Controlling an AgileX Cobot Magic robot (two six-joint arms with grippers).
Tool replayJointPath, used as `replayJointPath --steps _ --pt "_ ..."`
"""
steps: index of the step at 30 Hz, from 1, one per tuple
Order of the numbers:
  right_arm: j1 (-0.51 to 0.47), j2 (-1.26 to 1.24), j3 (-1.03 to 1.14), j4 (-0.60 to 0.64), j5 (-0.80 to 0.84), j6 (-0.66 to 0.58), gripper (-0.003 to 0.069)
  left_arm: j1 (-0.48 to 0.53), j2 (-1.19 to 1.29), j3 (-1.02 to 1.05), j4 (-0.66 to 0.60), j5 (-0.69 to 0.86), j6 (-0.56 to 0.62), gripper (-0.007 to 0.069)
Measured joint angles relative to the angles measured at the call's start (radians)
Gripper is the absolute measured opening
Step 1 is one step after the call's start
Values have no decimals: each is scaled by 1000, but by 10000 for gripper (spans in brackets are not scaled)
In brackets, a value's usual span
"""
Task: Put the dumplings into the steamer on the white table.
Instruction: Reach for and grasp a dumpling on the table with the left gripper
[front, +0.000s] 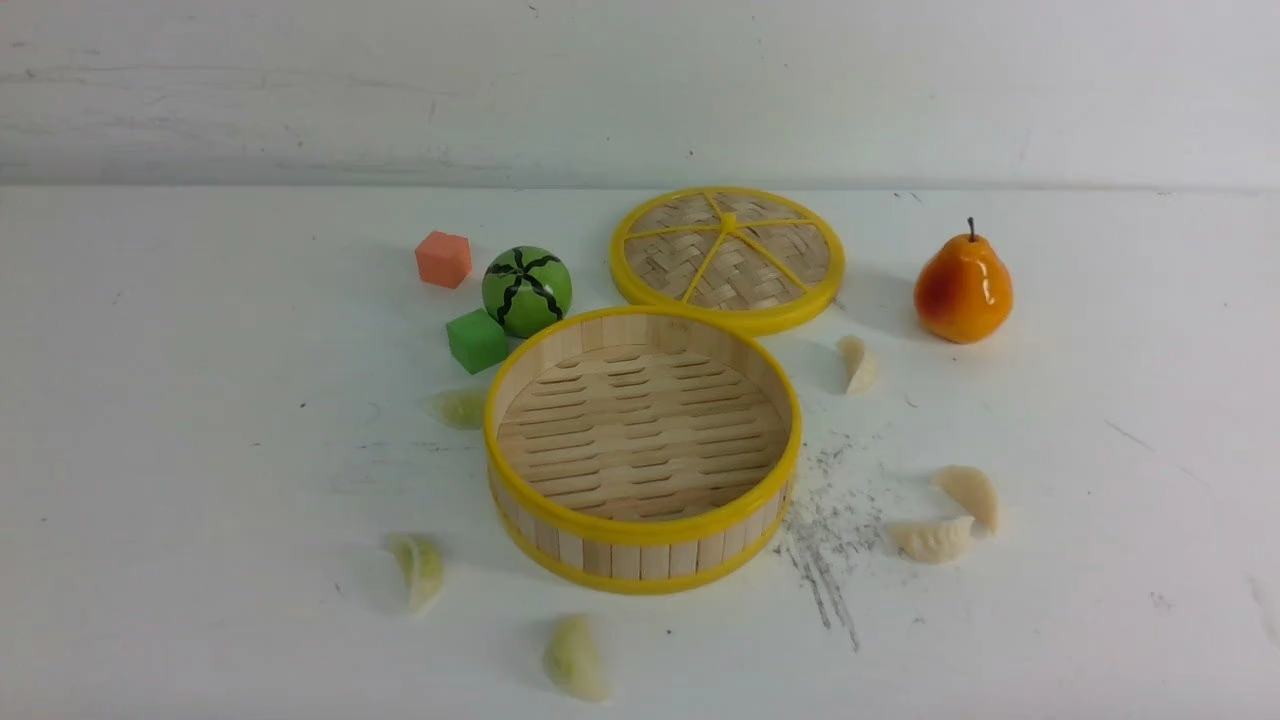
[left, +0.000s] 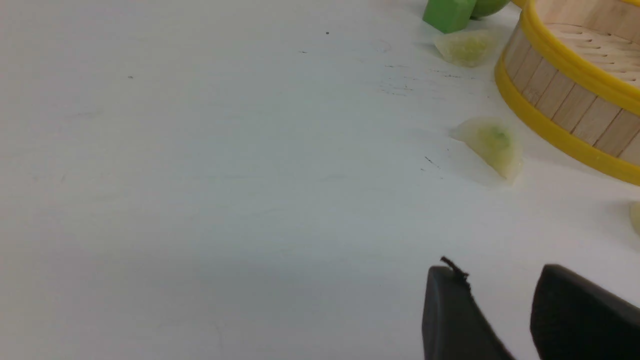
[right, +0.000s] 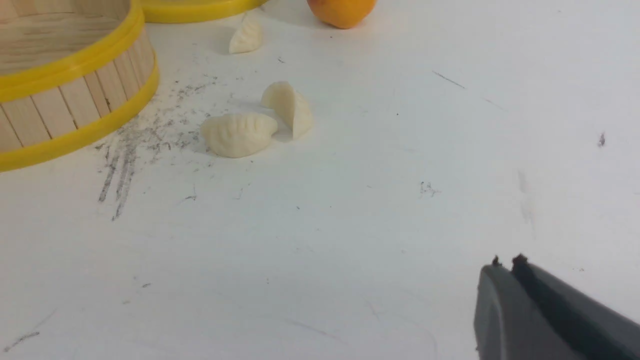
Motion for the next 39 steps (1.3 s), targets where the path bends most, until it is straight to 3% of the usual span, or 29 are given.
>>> replayJointPath --steps 32,38,39 --pt "0 0 0 0 0 0 62 0 0 0 19 -4 8 239" --pt "0 0 0 -23 -4 0 72 0 0 0 37 -105 8 239" --pt "0 0 0 -39 -15 0 74 0 0 0 39 -185 8 239"
